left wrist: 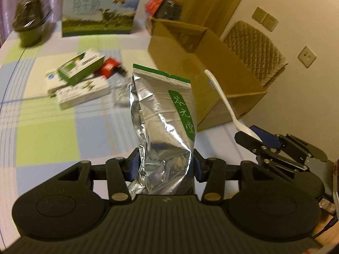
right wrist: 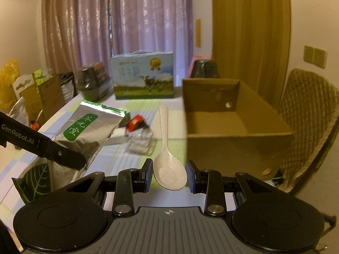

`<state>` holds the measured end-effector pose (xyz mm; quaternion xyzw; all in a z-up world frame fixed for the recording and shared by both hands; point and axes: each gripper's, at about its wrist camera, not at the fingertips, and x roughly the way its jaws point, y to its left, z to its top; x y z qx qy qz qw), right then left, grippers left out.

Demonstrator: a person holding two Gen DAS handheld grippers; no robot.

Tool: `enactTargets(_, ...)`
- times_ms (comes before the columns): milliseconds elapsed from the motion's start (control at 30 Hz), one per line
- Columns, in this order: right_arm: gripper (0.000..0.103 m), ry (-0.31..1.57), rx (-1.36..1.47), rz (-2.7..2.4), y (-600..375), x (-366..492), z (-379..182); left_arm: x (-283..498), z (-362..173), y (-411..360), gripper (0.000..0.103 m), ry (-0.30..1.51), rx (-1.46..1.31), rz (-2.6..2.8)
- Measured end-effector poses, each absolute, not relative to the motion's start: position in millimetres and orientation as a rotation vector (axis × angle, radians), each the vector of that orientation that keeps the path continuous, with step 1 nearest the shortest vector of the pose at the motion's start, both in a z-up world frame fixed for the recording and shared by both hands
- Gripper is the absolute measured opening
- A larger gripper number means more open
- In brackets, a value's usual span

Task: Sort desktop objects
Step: 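Lift the foil bag with the left tool while the right tool lifts the spoon, then lower the foil bag and white spoon into the cardboard box, opening both tools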

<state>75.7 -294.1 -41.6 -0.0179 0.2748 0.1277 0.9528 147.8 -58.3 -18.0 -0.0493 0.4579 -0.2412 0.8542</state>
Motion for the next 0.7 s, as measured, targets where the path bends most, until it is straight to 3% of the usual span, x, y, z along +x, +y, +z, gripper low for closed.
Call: enactTargets(700,0.030,0.461,-0.022,0.125,-384,158,4,229,24,-184,0.043,0.913,-0.136,-0.618)
